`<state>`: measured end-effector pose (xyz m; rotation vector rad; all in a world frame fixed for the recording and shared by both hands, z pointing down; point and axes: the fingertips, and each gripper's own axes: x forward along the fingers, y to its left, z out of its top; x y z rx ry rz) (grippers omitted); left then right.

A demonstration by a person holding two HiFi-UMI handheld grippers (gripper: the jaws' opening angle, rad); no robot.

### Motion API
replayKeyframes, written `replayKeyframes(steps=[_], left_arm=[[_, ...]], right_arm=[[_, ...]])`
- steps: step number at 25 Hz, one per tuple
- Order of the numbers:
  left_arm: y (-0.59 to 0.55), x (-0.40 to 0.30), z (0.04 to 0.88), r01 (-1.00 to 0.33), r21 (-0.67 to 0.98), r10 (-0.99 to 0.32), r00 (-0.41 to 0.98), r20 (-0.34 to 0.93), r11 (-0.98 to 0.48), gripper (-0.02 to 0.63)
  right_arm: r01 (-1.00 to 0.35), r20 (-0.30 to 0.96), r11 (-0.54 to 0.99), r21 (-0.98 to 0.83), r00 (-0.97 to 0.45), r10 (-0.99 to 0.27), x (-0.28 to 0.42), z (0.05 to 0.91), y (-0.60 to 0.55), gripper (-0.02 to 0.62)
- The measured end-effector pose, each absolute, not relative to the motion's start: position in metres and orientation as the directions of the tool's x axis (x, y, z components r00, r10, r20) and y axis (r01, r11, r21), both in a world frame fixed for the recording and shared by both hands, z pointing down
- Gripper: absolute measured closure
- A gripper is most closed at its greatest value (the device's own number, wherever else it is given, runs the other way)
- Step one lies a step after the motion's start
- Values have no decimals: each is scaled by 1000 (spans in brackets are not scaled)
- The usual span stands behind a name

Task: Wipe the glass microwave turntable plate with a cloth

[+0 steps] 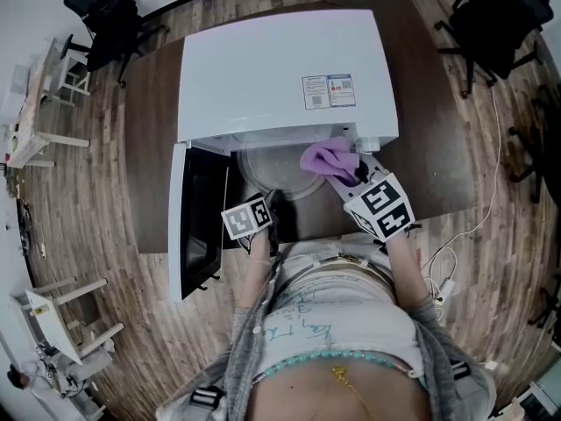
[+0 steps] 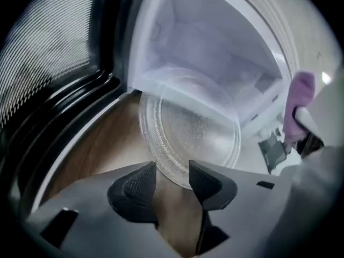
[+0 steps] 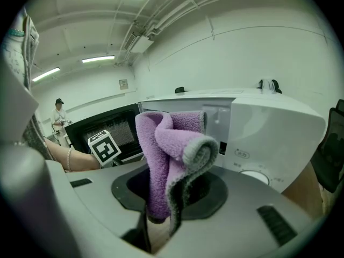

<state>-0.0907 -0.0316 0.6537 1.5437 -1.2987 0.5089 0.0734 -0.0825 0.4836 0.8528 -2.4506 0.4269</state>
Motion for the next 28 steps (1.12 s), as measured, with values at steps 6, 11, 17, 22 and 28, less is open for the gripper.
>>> replayKeyframes(steps=[6,11,17,22,28], left_arm=[[-23,-100,647,-950,313,-520,272,810,-10,408],[-17,-99,649,-938,347,-532,306,790,-24,408],[-16,-98,652,-930,361,-520,341,783,-67,410],[-18,-98,648,-943,304,-502,330,799,-136,408],[-20,-97,648,-949,252,-506,314,803,-189,390]], right_arm=[[-642,562,757,-124,-674,-479,74,487,-85,480],[-650,570,750,-121,-664,-483,73,490,-86,480],[-660,620,750,-54,-611,-492,65,502,-84,480],[-668,715,741,72,-484,-505,57,525,-83,480],[-591,781,779,211,-377,-497,40,555,-81,480]])
